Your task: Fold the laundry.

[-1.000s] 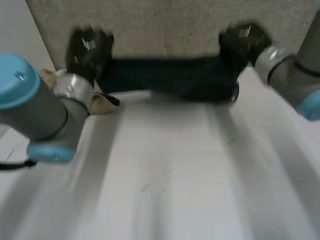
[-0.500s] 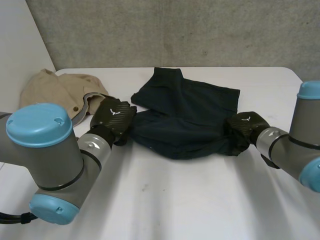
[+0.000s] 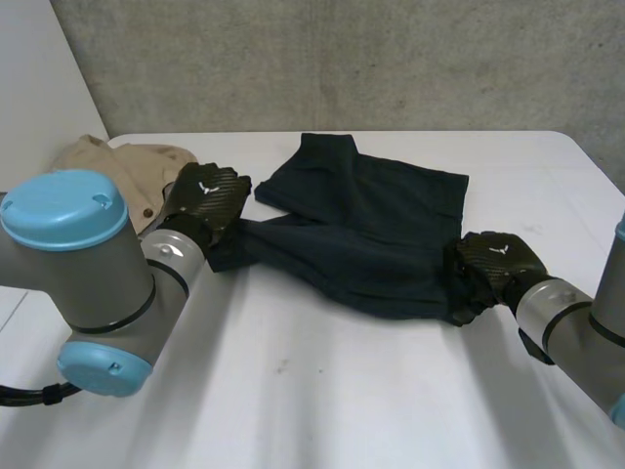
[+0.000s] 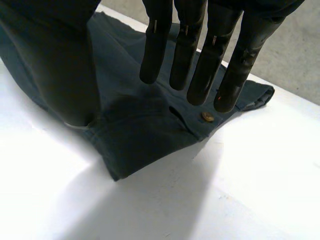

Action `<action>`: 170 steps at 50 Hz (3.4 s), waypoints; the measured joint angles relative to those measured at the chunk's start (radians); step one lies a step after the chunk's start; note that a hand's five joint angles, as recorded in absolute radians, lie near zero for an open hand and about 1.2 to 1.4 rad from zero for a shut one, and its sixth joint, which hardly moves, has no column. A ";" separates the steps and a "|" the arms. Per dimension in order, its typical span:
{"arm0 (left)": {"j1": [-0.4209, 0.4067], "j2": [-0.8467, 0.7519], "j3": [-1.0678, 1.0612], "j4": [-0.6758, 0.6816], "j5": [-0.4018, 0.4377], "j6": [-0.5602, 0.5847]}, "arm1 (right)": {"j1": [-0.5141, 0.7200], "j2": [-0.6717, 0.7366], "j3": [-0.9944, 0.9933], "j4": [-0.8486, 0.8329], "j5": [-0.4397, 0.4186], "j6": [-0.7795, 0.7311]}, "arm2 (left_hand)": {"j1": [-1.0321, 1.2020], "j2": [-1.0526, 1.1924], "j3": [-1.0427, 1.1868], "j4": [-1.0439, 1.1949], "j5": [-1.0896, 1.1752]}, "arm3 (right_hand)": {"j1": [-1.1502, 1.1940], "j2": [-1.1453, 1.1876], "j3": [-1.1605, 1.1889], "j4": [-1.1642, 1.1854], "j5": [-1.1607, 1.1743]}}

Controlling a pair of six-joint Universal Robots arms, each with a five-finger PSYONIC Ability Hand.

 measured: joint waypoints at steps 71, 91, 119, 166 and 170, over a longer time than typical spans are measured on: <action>-0.137 0.320 -0.318 -0.641 -0.009 0.265 | -0.017 -0.209 -0.092 0.730 -0.041 -0.714 | 0.000 0.000 0.000 0.000 0.000 | 0.350 0.462 0.472 0.488 0.451; -0.116 -0.170 0.207 -0.122 -0.010 0.271 | -0.038 0.001 -0.203 0.250 -0.008 -0.439 | 0.000 0.000 0.000 0.000 0.009 | 0.363 0.461 0.479 0.488 0.455; -0.043 -0.810 0.933 0.278 0.049 0.218 | 0.050 0.612 -0.845 -0.070 0.371 -0.446 | -0.933 -0.981 -0.972 -0.984 -0.938 | -0.405 -0.488 -0.490 -0.463 -0.460; -0.058 -0.085 -0.073 0.278 0.044 -0.170 | -0.046 0.297 -0.227 -0.043 0.094 -0.103 | -0.933 -0.994 -0.985 -0.998 -0.939 | 0.281 0.428 0.455 0.487 0.381; -0.059 -0.078 -0.079 0.270 0.044 -0.169 | -0.103 0.236 -0.206 -0.032 0.104 -0.166 | -0.933 -0.994 -0.985 -0.998 -0.939 | 0.291 0.465 0.455 0.487 0.408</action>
